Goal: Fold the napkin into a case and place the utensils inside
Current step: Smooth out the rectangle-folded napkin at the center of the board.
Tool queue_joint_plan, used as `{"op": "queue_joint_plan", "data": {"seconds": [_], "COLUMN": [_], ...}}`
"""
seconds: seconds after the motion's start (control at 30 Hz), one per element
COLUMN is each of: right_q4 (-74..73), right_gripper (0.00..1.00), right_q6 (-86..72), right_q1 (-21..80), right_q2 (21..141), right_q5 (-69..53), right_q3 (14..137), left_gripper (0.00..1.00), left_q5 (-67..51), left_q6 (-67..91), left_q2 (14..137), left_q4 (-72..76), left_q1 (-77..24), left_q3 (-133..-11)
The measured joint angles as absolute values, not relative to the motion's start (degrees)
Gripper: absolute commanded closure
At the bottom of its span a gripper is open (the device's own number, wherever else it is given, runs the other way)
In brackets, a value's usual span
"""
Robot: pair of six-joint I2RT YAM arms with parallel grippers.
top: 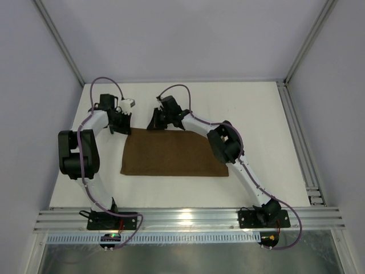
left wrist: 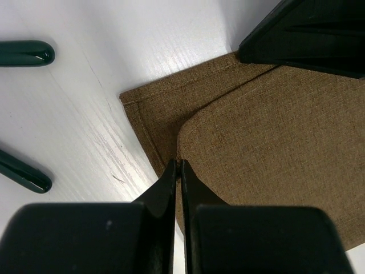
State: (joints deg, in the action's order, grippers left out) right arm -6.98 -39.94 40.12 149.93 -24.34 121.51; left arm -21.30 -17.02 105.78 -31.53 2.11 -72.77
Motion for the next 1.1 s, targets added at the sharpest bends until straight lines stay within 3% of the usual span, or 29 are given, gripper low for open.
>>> {"op": "queue_joint_plan", "data": {"seconds": [0.73,0.8,0.93,1.1], "right_q4": [-8.1,-8.3,-10.3,-14.3], "right_gripper": [0.97,0.93,0.72,0.65], "right_q6": [-38.1,-37.5,-35.5,-32.2], "right_q1": [40.3,40.3,40.4,39.4], "right_q2": [149.9,149.7,147.9,142.1], "right_q5": [-24.1,-24.1,-22.0,-18.4], "right_q3": [121.9,121.9,121.0,118.3], "left_gripper": [1.0,1.0,1.0,1.0], "left_q5": [-23.2,-22.8,-21.9,-21.0], "left_q6": [-14.9,-14.6,-14.1,-14.1], "left_q2": [109.8,112.0,115.3,115.8], "left_q4": [-30.1,-30.3,-31.1,-32.3], "left_q1": [2.1,2.1,2.1,2.1], "left_q3": [-82.1,-83.4,-84.1,-84.1]}}
